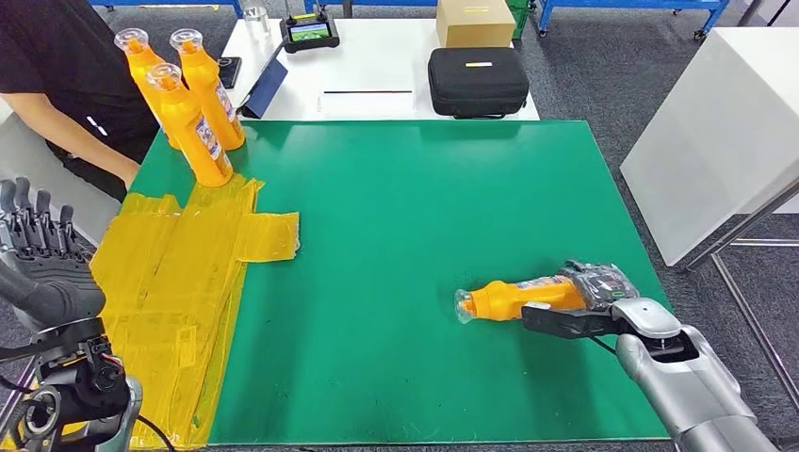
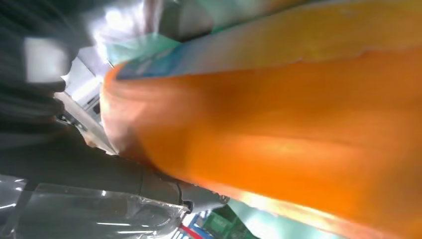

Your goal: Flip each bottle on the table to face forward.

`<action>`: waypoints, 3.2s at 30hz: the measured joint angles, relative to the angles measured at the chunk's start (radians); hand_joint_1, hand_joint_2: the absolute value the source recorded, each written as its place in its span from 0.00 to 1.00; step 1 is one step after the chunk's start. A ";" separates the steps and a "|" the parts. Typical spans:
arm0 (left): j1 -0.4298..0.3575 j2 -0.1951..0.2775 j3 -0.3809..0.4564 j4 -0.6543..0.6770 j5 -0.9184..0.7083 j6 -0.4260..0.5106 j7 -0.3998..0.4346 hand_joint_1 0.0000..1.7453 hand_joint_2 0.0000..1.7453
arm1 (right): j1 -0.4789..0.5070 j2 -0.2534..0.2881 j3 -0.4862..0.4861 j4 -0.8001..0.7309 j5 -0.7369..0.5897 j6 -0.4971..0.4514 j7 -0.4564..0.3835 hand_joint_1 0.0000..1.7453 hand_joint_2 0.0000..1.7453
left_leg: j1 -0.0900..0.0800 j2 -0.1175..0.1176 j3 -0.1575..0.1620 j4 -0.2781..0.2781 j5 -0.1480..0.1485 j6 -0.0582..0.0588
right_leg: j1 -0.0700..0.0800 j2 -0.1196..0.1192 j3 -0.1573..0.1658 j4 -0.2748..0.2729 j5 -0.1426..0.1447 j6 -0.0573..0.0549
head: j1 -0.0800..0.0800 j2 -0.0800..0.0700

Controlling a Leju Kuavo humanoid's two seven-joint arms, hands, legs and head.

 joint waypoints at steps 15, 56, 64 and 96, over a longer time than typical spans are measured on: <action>0.015 0.000 0.004 -0.005 0.007 -0.003 -0.006 0.00 0.00 | -0.044 0.006 0.052 0.055 -0.047 0.034 -0.009 1.00 1.00 | 0.000 0.000 0.010 0.000 -0.001 0.000 | 0.001 0.000 0.010 -0.001 0.000 0.000 | 0.000 0.000; 0.023 0.007 -0.318 0.012 0.124 -0.276 0.121 0.00 1.00 | 0.016 0.083 -0.110 -0.453 -1.419 0.343 -0.165 1.00 1.00 | 0.000 0.001 -0.004 0.000 0.000 0.000 | -0.001 0.003 -0.003 0.000 0.001 0.001 | -0.001 0.000; -0.039 -0.014 -0.463 -0.009 -0.004 -0.289 0.097 0.00 1.00 | -0.046 0.188 -0.094 -0.449 -1.550 0.334 -0.129 1.00 1.00 | 0.000 0.001 -0.005 0.000 0.001 -0.001 | -0.001 0.003 -0.004 0.000 0.001 0.001 | -0.001 0.000; -0.221 -0.143 -0.494 0.046 -0.007 -0.190 0.215 0.00 1.00 | -0.148 0.537 0.175 -0.277 -1.009 0.157 0.085 1.00 1.00 | 0.001 0.001 -0.007 0.000 0.001 -0.001 | -0.001 0.003 -0.006 0.001 0.001 0.000 | -0.001 0.000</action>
